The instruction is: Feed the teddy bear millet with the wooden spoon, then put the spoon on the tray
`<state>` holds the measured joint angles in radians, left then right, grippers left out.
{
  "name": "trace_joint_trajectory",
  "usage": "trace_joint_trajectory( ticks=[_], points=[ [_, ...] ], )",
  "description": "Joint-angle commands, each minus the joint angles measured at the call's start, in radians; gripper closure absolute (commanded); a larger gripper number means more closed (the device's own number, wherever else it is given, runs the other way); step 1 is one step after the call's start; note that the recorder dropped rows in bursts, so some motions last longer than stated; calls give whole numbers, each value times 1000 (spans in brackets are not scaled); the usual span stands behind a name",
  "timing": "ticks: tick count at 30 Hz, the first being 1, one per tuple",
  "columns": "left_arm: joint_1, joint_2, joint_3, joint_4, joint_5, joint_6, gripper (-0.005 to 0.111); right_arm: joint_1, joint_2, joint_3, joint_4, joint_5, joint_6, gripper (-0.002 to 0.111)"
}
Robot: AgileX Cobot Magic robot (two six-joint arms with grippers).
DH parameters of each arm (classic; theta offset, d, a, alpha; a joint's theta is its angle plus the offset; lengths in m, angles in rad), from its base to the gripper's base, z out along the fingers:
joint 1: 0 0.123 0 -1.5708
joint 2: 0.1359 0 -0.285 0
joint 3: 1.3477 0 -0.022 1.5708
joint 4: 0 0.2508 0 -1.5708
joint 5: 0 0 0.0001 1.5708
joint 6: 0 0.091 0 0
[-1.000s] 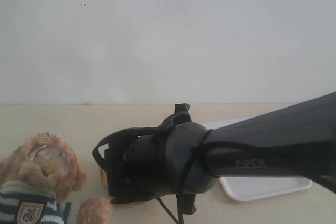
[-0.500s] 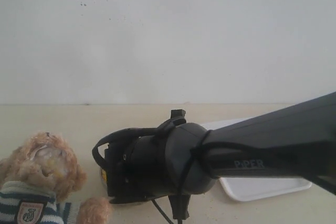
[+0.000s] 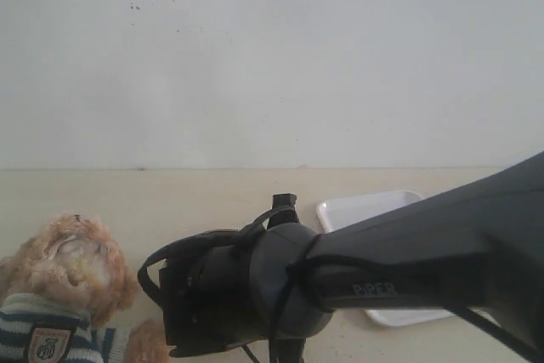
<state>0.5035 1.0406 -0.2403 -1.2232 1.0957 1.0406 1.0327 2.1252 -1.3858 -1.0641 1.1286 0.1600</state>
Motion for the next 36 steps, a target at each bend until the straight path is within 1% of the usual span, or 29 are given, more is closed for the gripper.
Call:
trace_joint_trajectory(
  ticks=[1,5,10,19,24,32,36],
  points=[
    [2,-7,1,-22,23,8,103,22,1,-24,34,2,-2,106],
    [2,-7,1,-22,23,8,103,24,1,-54,44,34,3,106],
    [2,-7,1,-22,23,8,103,24,1,-93,143,47,-15,106],
    [2,-7,1,-22,23,8,103,24,1,-154,239,92,-57,106],
    [2,-7,1,-22,23,8,103,24,1,-164,293,92,-66,106],
    [2,-7,1,-22,23,8,103,24,1,-164,307,92,-94,106],
    [2,-7,1,-22,23,8,103,6,-6,-164,350,92,-97,106]
  ],
)
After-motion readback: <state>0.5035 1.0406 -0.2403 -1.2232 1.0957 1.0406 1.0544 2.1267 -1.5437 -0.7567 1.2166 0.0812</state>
